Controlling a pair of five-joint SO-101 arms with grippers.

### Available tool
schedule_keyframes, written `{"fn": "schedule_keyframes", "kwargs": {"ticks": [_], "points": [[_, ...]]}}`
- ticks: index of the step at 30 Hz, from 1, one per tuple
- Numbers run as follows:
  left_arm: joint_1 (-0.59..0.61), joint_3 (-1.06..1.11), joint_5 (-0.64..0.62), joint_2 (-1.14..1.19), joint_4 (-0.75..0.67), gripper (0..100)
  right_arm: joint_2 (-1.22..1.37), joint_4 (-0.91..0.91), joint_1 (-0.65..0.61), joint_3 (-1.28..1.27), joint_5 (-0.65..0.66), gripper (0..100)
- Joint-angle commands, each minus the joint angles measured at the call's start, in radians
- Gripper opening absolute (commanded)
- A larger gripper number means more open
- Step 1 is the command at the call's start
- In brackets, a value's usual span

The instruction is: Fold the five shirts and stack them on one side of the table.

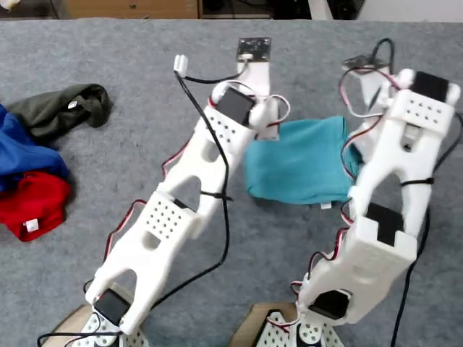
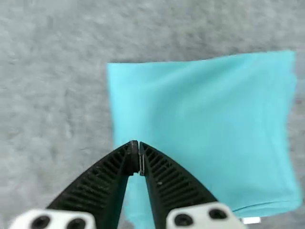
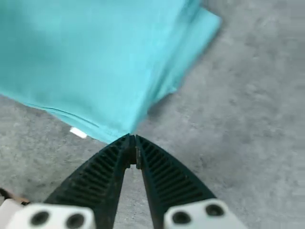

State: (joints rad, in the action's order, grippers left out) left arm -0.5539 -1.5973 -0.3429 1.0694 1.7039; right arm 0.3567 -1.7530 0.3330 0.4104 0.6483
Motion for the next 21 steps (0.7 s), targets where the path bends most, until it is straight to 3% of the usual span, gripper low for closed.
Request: {"fn": "schedule_keyframes", "kwargs": {"ticks": [1, 15, 21], "points": [[-0.014, -0.006, -0.012, -0.013, -0.086, 2, -0.002, 0.071, -0.016, -0.079, -0.029, 0.5], [0.041, -0.012, -0.121, 0.309, -0.391, 2, 0.01, 0.537, 0.077, -0.53, 0.015, 0.5], [0.044, -0.046, -0.143, 0.309, -0.377, 2, -0.015, 0.528, 0.071, -0.515, 0.014, 0.5]]}}
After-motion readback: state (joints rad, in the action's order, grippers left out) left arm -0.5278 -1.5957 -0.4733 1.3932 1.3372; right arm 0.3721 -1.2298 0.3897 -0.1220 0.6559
